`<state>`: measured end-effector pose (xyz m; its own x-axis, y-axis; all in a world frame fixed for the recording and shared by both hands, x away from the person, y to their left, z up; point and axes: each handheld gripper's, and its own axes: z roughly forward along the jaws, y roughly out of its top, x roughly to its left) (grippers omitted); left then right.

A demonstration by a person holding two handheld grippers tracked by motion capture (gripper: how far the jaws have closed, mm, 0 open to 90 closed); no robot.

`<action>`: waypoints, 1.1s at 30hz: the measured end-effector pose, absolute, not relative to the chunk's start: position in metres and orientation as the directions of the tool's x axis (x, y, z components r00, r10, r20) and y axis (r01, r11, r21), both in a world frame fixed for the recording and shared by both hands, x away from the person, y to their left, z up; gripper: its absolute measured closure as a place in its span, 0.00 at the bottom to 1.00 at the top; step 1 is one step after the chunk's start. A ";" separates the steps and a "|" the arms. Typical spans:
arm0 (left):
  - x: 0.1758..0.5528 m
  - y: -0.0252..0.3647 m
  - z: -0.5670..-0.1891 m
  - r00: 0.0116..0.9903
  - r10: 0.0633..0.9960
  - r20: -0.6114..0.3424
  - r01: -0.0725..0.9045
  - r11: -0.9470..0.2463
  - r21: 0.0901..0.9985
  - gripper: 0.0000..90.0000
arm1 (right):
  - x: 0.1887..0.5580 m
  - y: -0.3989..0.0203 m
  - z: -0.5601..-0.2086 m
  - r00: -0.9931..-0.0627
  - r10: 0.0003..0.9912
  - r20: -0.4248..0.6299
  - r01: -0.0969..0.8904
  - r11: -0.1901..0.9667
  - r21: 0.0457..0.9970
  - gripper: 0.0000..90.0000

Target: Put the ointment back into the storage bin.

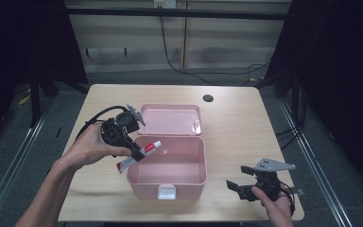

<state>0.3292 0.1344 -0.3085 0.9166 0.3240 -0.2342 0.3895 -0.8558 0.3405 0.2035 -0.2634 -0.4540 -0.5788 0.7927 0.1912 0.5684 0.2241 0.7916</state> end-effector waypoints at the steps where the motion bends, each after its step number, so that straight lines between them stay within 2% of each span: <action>1: 0.329 0.132 -0.308 0.918 0.319 -0.237 0.386 -0.857 0.340 0.78 | 0.204 -0.263 -0.454 -0.579 0.792 0.191 0.568 0.225 0.792 0.18; 11: 0.322 0.108 -0.302 0.949 0.231 -0.214 0.295 -0.888 0.352 0.78 | 0.203 -0.263 -0.454 -0.577 0.792 0.197 0.573 0.221 0.790 0.18; 28: 0.323 0.081 -0.320 0.949 0.202 -0.244 0.276 -0.904 0.327 0.78 | 0.203 -0.263 -0.454 -0.581 0.789 0.198 0.573 0.224 0.788 0.18; 33: 0.323 0.074 -0.328 0.955 0.190 -0.227 0.257 -0.911 0.323 0.78 | 0.204 -0.263 -0.454 -0.580 0.790 0.199 0.574 0.222 0.788 0.18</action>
